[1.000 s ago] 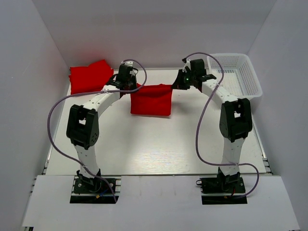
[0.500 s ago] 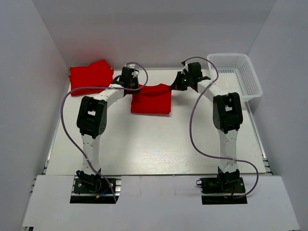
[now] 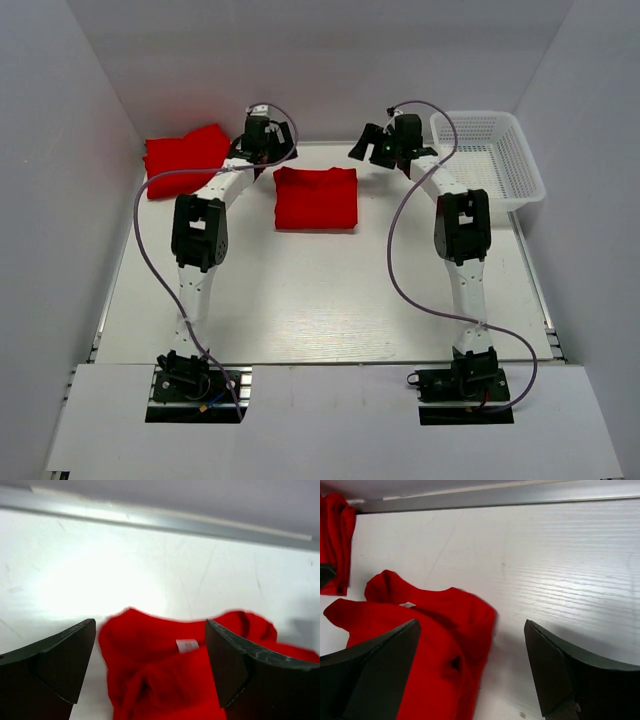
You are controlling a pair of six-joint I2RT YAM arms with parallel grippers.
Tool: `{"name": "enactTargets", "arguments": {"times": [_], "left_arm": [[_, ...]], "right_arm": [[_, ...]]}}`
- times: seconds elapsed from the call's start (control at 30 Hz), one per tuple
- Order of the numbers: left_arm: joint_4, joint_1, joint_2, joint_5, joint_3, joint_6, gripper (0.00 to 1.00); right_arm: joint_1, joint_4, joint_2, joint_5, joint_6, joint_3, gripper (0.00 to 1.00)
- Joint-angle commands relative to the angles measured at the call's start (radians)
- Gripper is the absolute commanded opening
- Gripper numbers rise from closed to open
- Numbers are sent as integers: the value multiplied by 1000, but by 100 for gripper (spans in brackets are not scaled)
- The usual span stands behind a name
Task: Fold and stack the t-shirts
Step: Fold the long partially folded tshirt into a neat square
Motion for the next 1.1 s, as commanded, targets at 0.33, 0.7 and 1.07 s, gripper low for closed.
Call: {"name": "enactTargets", "arguments": {"times": [0.33, 0.7, 1.07], "left_arm": [[54, -1, -300, 121, -272, 144, 100], [83, -32, -321, 394, -332, 153, 100], [48, -32, -32, 430, -87, 132, 100]], "right_arm": [[20, -55, -366, -142, -276, -322, 90], [58, -58, -342, -227, -259, -338, 90], [54, 155, -98, -362, -100, -183, 90]]}}
